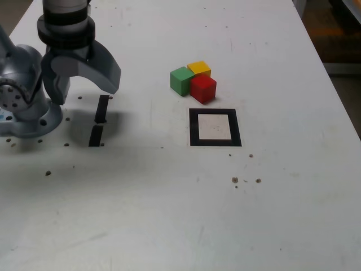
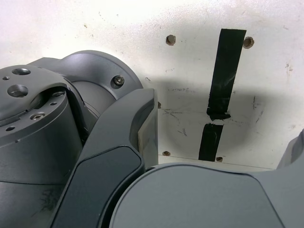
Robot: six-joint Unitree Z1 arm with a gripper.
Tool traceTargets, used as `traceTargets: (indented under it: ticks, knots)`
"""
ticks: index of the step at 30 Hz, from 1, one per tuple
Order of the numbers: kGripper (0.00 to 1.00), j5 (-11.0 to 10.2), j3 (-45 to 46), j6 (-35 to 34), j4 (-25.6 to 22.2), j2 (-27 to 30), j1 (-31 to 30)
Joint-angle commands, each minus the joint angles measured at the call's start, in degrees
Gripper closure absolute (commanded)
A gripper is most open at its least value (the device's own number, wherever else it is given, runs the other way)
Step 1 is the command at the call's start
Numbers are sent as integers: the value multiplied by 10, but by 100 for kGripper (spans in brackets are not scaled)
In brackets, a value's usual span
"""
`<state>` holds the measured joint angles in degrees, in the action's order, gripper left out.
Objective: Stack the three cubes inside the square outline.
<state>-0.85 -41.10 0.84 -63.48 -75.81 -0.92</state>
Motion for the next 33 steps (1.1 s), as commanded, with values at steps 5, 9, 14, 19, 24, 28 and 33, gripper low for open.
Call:
traceTargets:
  ticks: [5, 9, 14, 19, 24, 28, 33]
  knots:
    - [0, 4, 2, 0, 2, 5, 0]
    - [0, 6, 2, 0, 2, 4, 0]
    - [0, 9, 1, 1, 3, 4, 1]
    - [0, 22, -25, 26, 9, -11, 13]
    - [0, 33, -114, 41, 5, -59, -1]
    - [0, 33, -201, 37, -19, -121, -9]
    - [0, 25, -355, 31, -77, -209, -11]
